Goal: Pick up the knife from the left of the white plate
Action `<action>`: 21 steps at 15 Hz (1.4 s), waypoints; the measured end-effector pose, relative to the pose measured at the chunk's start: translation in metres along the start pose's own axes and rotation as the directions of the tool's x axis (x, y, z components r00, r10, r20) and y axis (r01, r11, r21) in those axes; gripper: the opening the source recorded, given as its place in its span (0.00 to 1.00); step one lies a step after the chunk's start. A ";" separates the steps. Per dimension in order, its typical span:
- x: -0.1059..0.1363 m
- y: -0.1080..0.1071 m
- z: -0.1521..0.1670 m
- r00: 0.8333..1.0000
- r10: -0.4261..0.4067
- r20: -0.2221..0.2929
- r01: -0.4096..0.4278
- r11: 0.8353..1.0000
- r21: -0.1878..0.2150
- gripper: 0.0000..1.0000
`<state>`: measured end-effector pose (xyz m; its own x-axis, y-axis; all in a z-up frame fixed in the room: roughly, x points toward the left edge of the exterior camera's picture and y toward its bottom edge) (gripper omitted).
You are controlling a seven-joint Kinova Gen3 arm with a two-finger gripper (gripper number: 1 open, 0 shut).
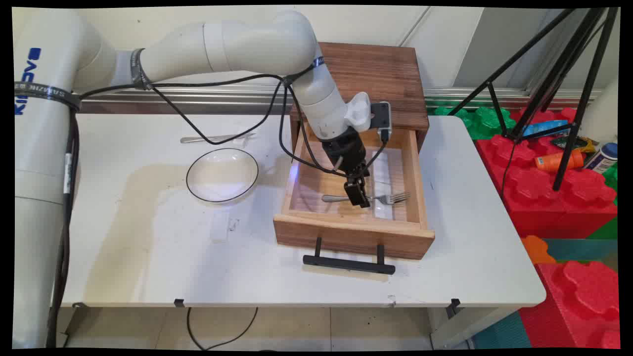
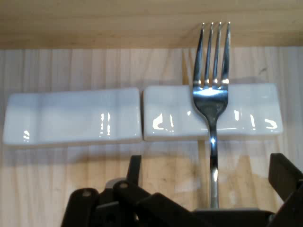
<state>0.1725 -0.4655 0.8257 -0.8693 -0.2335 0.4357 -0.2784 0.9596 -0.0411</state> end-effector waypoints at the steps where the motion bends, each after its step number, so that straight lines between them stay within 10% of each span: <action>1: -0.001 0.000 -0.003 1.000 -0.001 -0.003 0.001 1.000 0.002 1.00; 21: -0.044 0.003 -0.171 0.985 -0.070 -0.159 0.080 0.995 0.057 1.00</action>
<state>0.2797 -0.4257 0.9604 -0.7716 -0.2723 0.5749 -0.3698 0.9274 -0.0571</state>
